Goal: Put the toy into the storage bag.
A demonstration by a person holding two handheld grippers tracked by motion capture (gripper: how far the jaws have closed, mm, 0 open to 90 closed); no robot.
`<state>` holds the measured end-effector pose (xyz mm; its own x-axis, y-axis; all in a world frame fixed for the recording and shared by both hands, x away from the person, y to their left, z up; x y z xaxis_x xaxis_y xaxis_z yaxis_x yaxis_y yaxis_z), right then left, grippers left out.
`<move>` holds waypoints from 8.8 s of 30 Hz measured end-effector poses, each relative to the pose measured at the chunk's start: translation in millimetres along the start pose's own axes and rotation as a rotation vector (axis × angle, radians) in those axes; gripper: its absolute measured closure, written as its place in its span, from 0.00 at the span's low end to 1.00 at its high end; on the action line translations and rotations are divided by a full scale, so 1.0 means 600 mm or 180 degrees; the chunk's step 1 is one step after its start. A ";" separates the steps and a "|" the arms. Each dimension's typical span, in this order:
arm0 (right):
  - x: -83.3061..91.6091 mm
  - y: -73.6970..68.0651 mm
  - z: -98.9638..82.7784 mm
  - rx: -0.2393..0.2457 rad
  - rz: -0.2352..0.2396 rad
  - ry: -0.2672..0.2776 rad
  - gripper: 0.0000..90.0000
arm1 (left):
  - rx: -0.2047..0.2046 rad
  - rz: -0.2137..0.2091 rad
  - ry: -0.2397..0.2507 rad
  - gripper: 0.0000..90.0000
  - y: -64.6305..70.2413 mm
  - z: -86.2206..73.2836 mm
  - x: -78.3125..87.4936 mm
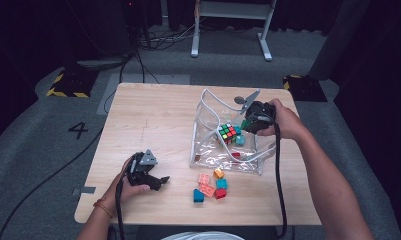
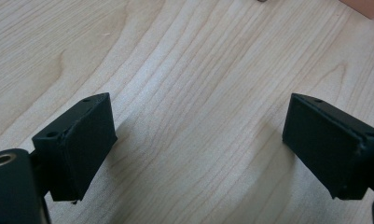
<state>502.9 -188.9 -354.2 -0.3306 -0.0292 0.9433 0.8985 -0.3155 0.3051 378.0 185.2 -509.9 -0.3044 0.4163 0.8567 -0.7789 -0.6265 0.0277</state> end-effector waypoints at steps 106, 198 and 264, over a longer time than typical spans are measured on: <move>-0.068 -0.230 -0.246 -0.0827 0.0502 0.1856 0.42 | 0.0003 -0.0010 -0.0001 0.11 0.000 0.000 0.000; -0.081 -0.202 -0.301 -0.0896 0.0278 0.1622 0.76 | 0.0004 -0.0010 0.0000 0.11 0.000 0.000 0.000; 0.116 -0.006 -0.144 -0.0673 -0.0180 0.1933 0.76 | 0.0000 -0.0001 0.0002 0.11 0.000 0.000 0.000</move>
<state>452.0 -271.7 -300.9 -0.5360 -0.5190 0.6658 0.8191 -0.5107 0.2613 378.1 185.1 -510.0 -0.3045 0.4170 0.8564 -0.7791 -0.6263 0.0279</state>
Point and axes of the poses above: each handheld gripper's, and its own axes: x roughly backward along the jaws, z roughly out of its top, y roughly to its right, the point moved 1 cm from there along -x, roughly forward along the jaws, and after that the axes turned 11 degrees about -y, right-handed, at the moved point
